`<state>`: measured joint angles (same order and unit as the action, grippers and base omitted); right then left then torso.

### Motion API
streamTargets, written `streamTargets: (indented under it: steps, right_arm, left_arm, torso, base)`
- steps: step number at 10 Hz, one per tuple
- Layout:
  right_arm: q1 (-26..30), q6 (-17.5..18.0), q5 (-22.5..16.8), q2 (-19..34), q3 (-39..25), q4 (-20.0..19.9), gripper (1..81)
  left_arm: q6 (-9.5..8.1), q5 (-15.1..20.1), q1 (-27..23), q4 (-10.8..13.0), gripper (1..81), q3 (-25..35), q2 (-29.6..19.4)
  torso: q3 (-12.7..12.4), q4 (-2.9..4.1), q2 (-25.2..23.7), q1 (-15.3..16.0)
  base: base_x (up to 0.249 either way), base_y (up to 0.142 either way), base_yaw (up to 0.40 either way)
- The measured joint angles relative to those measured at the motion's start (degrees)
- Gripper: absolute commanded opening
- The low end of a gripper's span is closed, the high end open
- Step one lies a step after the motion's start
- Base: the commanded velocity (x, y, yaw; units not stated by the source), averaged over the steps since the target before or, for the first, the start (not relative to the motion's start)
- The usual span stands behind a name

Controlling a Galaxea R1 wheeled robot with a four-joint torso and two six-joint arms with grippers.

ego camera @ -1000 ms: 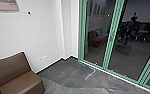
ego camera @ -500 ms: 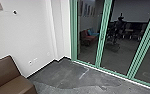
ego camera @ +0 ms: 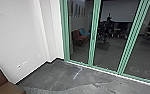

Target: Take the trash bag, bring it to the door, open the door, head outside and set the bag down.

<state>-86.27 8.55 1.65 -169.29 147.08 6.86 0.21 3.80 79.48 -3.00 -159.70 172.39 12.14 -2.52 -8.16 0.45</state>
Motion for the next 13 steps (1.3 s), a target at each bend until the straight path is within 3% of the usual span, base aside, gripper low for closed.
streamTargets:
  steps: [13]
  right_arm:
    - [-0.1, 0.0, 0.0, -0.7, 0.1, 0.4, 81.1]
  left_arm:
    - [0.00, 0.1, 0.0, 0.2, 1.0, 0.0, 0.4]
  torso:
    - [0.0, 0.00, 0.0, 0.0]
  base:
    - [0.000, 0.000, -0.257]
